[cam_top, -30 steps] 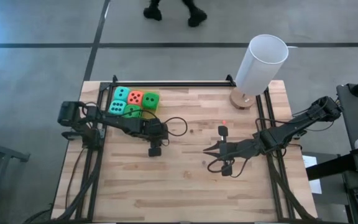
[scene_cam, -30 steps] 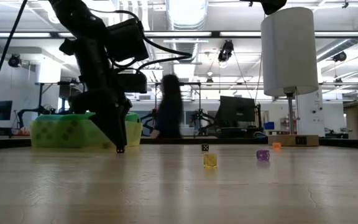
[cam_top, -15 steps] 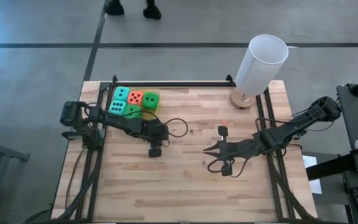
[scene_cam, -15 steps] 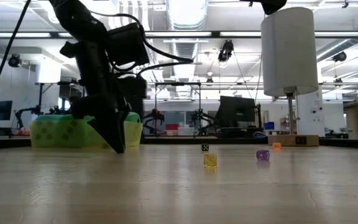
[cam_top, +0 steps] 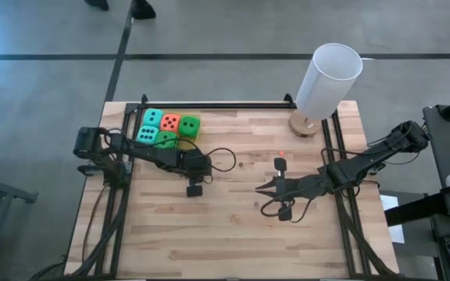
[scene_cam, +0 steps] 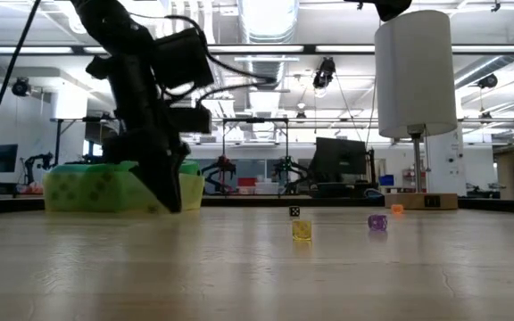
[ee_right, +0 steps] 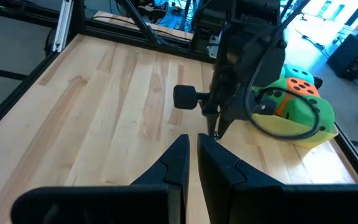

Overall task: Pick & Place Dice
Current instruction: Put the left black small die into the yellow container

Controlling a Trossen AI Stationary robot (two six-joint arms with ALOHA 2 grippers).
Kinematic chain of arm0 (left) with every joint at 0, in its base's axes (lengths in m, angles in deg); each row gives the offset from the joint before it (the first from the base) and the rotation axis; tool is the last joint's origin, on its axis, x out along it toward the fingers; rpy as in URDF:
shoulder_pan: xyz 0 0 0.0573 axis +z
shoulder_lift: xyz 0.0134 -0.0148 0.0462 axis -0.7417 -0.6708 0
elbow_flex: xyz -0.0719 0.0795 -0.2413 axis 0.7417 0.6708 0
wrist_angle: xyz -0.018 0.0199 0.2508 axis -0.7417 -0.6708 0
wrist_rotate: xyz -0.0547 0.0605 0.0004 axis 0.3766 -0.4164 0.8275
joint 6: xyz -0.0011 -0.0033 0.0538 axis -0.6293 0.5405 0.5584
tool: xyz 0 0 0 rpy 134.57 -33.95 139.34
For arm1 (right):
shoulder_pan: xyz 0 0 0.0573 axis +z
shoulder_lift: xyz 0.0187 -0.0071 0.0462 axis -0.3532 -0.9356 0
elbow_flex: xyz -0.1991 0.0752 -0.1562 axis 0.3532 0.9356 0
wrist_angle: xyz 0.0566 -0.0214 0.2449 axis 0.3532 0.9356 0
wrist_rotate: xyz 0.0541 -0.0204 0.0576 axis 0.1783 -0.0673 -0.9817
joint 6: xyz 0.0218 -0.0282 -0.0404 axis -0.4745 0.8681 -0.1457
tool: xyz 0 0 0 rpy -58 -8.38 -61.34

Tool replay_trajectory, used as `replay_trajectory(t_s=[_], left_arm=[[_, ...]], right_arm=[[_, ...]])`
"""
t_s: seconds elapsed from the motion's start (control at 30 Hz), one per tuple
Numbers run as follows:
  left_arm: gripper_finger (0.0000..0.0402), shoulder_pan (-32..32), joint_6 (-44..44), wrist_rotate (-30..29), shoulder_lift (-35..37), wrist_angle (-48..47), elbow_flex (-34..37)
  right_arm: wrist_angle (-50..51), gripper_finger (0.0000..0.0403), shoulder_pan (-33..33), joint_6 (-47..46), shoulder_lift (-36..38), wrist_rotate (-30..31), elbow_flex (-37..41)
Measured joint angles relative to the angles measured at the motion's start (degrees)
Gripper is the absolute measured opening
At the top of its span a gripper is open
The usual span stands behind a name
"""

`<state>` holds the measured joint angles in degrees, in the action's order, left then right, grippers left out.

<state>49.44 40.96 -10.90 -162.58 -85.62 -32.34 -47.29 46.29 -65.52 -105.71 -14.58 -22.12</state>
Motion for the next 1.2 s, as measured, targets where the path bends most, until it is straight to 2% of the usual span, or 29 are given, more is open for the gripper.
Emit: replay_trajectory(t_s=[0.13,0.3,0.4,0.53,0.67,0.97,1.2], left_arm=[[0.0048,0.02,-0.96,-0.97,3.79,-0.06,-0.20],[0.0050,0.02,-1.55,-4.94,10.08,-1.67,-0.11],[0.0050,0.13,-1.60,-9.99,13.97,-2.69,0.09],[0.0052,0.58,-4.30,-19.83,17.88,-6.08,0.20],[0.0053,2.59,-9.28,-24.67,19.46,-10.07,0.22],[0.0054,12.54,-19.21,-25.57,18.06,-14.78,0.24],[0.0065,15.10,-23.94,-24.53,18.05,-15.07,0.24]], right_arm=[[0.00,0.0028,-0.02,0.00,0.00,0.00,0.00],[0.00,0.0028,0.00,0.00,0.00,0.00,0.01],[0.02,0.0028,0.00,0.00,0.00,0.00,0.00],[0.00,0.0028,-0.01,0.00,0.00,0.00,0.01],[-0.01,0.0028,-0.01,0.00,0.00,0.00,0.01],[-0.04,0.0028,-0.02,0.00,0.00,0.00,0.00],[-0.07,0.0028,-0.02,0.00,0.01,0.00,0.02]])
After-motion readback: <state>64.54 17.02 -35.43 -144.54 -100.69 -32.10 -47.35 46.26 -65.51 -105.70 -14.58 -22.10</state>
